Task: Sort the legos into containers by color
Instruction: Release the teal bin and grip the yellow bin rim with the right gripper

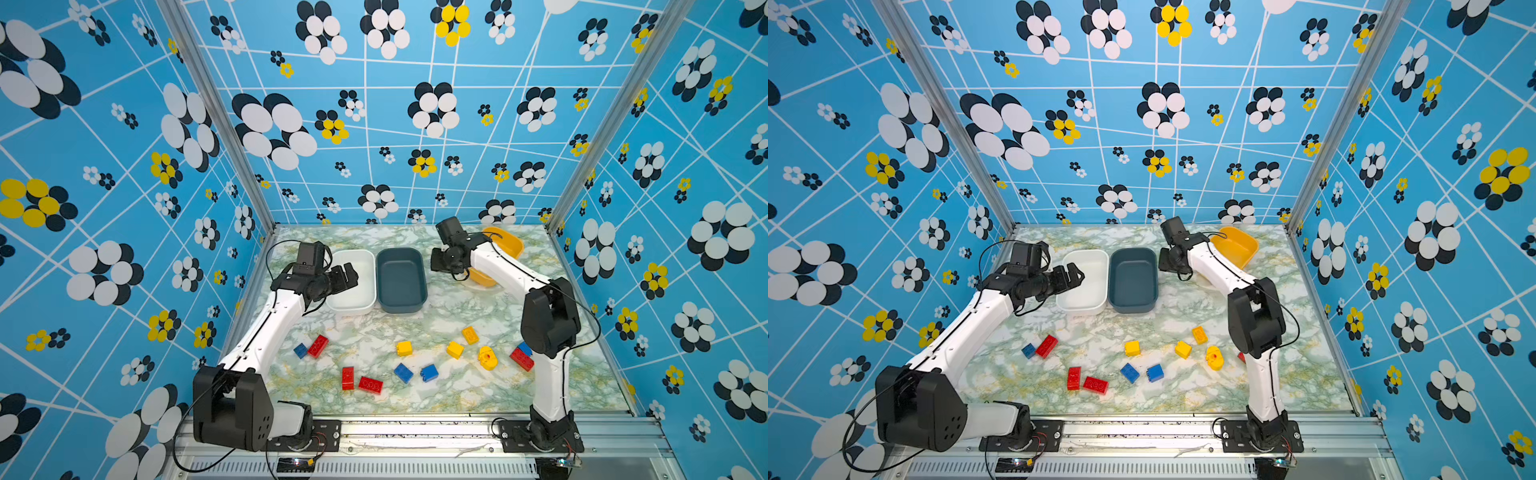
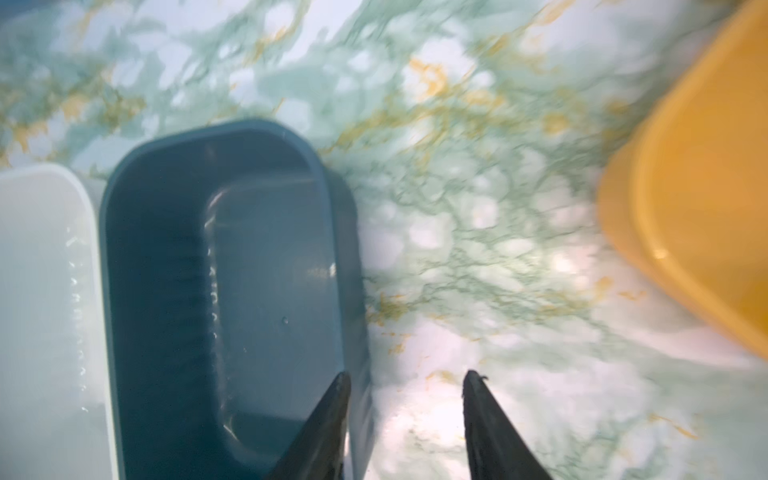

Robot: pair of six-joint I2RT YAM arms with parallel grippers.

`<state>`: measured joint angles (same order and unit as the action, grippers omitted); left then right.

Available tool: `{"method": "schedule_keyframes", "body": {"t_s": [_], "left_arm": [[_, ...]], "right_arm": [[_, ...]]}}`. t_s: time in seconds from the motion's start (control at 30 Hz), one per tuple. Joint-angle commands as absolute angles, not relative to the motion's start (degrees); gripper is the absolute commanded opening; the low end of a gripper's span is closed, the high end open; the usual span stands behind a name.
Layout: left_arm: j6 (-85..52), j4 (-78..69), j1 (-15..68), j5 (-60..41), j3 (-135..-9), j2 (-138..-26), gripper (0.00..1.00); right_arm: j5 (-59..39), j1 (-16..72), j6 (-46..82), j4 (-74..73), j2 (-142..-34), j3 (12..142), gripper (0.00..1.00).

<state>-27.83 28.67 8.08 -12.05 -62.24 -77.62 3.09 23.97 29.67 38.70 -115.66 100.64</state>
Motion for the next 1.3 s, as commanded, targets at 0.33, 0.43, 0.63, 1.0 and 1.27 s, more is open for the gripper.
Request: {"method": "schedule_keyframes", "body": {"t_s": [0.33, 0.43, 0.63, 1.0, 1.27], "left_arm": [[-27.01, 27.4, 6.72, -13.53, -62.05, -76.46, 0.99], [-27.06, 27.41, 6.59, -13.71, -61.92, -76.38, 0.99], [-26.96, 27.73, 6.17, -14.04, -61.55, -75.95, 0.99], [-26.95, 28.16, 5.23, -14.24, -61.35, -75.15, 0.99], [-26.99, 28.17, 5.1, -14.24, -61.58, -75.33, 0.99]], "right_arm": [[8.24, 4.32, 30.18, 40.86, -109.74, 93.34, 0.53], [8.62, 2.19, 29.76, 41.17, -111.57, 93.9, 0.53], [9.32, -0.42, 29.78, 41.41, -115.5, 95.19, 0.53], [6.34, -1.24, 29.99, 37.67, -119.24, 94.58, 0.39], [4.85, -1.14, 28.46, 37.44, -118.84, 93.19, 0.14]]}}
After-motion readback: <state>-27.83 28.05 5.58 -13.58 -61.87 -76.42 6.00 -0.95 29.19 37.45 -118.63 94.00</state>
